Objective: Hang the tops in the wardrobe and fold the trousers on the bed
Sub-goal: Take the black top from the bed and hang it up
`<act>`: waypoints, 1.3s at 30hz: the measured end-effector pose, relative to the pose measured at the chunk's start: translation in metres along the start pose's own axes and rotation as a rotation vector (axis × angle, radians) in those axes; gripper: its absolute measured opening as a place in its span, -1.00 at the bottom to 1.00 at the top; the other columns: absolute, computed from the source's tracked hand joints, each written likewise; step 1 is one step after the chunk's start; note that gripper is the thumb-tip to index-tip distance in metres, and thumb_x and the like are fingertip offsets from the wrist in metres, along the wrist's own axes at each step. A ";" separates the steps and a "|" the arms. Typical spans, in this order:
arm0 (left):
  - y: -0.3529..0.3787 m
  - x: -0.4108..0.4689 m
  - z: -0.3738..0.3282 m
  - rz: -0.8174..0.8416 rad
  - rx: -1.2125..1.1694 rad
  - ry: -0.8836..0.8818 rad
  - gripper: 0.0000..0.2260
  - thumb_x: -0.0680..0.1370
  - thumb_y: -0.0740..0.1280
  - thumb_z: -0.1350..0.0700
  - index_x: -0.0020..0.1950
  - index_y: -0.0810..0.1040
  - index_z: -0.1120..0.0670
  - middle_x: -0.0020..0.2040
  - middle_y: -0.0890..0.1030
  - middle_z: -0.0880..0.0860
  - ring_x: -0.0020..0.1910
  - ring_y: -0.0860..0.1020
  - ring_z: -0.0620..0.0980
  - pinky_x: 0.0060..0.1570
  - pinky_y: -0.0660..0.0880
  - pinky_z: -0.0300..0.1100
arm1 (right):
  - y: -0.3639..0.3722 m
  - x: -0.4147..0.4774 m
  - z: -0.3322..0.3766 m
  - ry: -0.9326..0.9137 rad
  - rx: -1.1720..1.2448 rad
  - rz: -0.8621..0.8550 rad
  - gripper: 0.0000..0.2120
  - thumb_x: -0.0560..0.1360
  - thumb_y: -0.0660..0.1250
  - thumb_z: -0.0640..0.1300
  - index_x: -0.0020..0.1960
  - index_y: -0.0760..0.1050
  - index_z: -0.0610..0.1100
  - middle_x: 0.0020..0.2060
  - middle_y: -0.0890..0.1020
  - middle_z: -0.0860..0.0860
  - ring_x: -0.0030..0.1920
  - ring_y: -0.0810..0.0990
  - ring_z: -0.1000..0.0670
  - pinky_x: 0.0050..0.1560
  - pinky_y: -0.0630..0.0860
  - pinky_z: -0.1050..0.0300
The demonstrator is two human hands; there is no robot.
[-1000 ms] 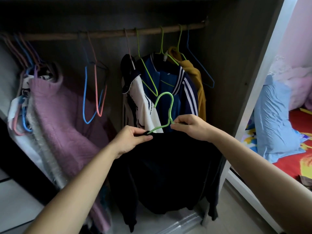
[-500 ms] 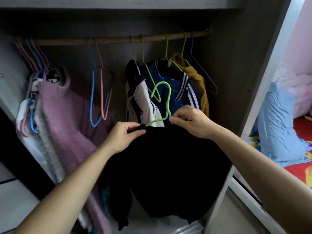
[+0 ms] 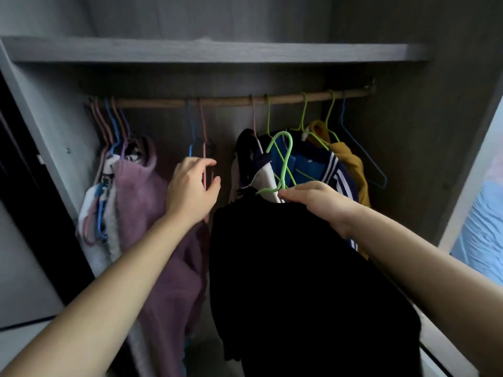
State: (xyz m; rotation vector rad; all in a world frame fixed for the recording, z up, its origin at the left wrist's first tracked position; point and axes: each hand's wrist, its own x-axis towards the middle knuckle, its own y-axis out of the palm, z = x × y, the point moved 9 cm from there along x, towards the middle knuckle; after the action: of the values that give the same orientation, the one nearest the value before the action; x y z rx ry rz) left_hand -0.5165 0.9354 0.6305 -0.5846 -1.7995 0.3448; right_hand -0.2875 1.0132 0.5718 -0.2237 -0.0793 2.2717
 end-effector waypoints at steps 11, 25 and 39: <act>0.015 0.119 0.053 0.146 0.418 -0.028 -0.30 0.52 0.34 -0.10 0.57 0.15 0.09 0.61 0.06 0.15 0.56 0.08 0.20 0.40 0.20 0.23 | 0.023 0.076 0.094 -0.429 -0.126 -0.333 -0.67 0.56 0.32 -0.15 0.12 0.53 -0.44 -0.21 0.56 -0.23 -0.16 0.51 -0.11 -0.10 0.39 -0.01; 0.035 0.157 0.091 0.159 0.391 -0.011 -0.36 0.57 0.25 0.01 0.62 0.09 0.02 0.63 0.03 0.00 0.60 -0.06 -0.02 0.49 0.08 0.17 | 0.030 0.168 0.159 -0.541 -0.565 -0.551 -0.73 0.58 0.28 -0.12 -0.11 0.57 -0.33 -0.18 0.62 -0.25 -0.05 0.60 -0.23 -0.18 0.38 0.04; 0.033 0.177 0.096 0.399 0.307 -0.085 -0.41 0.61 0.18 0.06 0.62 0.07 -0.01 0.63 0.03 0.03 0.59 0.00 0.03 0.53 -0.04 -0.11 | 0.051 0.189 0.094 -0.328 -0.903 -0.386 -0.67 0.67 0.15 -0.10 0.38 0.38 -0.21 0.16 0.58 -0.32 0.16 0.54 -0.35 0.13 0.51 -0.10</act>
State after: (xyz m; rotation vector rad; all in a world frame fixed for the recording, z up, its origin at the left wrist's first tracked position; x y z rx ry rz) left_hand -0.6394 1.0663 0.7268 -0.7150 -1.6588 0.9124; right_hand -0.4634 1.1247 0.6324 -0.2659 -1.2154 1.7277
